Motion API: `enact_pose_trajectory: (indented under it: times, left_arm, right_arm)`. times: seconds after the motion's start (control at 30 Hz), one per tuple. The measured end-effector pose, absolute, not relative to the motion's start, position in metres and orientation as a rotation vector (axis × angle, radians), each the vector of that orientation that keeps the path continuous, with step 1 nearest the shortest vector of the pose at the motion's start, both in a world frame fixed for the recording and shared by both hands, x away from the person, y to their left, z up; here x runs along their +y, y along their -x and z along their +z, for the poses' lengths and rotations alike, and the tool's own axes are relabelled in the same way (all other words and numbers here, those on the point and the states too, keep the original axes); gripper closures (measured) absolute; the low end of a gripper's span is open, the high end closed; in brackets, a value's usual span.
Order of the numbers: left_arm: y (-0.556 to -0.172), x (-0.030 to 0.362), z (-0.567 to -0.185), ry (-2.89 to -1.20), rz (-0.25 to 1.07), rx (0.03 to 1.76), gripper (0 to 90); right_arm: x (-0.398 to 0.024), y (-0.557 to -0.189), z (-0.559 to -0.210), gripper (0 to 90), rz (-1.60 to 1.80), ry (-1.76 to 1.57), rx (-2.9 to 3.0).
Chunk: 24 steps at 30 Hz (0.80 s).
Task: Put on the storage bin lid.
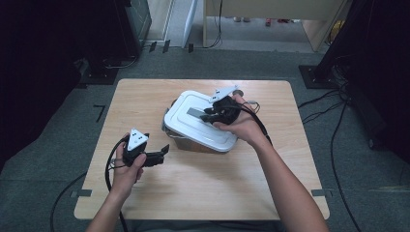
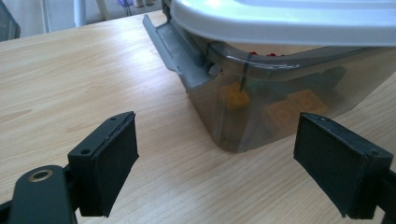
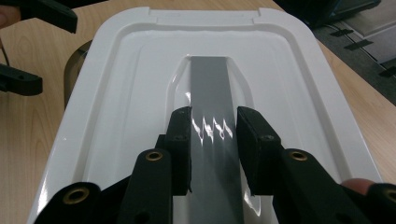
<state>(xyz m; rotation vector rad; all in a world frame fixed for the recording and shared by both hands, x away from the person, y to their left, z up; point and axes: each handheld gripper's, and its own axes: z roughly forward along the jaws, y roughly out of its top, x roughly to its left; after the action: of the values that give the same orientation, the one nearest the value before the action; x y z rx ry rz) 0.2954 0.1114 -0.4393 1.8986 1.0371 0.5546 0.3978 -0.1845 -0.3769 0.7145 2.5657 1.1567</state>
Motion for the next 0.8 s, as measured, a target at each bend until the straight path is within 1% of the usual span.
enact_pose_trajectory:
  times: [0.37, 0.4, 0.47, 0.53, 0.57, 0.67, 0.8]
  left_arm:
    - [-0.297, 0.107, -0.434, -1.889, 0.556, 1.007, 13.6]
    - [-0.298, 0.106, -0.434, -1.886, 0.555, 1.005, 13.6]
    - [-0.299, 0.106, -0.433, -1.88, 0.552, 1.0, 13.6]
    - [-0.299, 0.105, -0.432, -1.877, 0.552, 0.992, 13.6]
    - [-0.3, 0.104, -0.431, -1.876, 0.552, 0.99, 13.6]
    - [-0.302, 0.103, -0.429, -1.872, 0.553, 0.975, 13.6]
    - [-0.305, 0.104, -0.427, -1.862, 0.547, 0.962, 13.6]
  right_arm:
    - [-0.182, -0.397, -0.379, 67.7, 1.19, -0.665, 2.606]
    - [-0.183, -0.396, -0.378, 60.5, 1.217, -0.691, 2.6]
    - [-0.183, -0.396, -0.378, 59.2, 1.231, -0.701, 2.594]
    - [-0.185, -0.394, -0.375, 54.0, 1.262, -0.725, 2.576]
    - [-0.188, -0.393, -0.373, 52.9, 1.27, -0.739, 2.554]
    - [-0.197, -0.39, -0.367, 54.5, 1.295, -0.788, 2.489]
    - [-0.221, -0.383, -0.363, 65.8, 1.314, -0.878, 2.378]
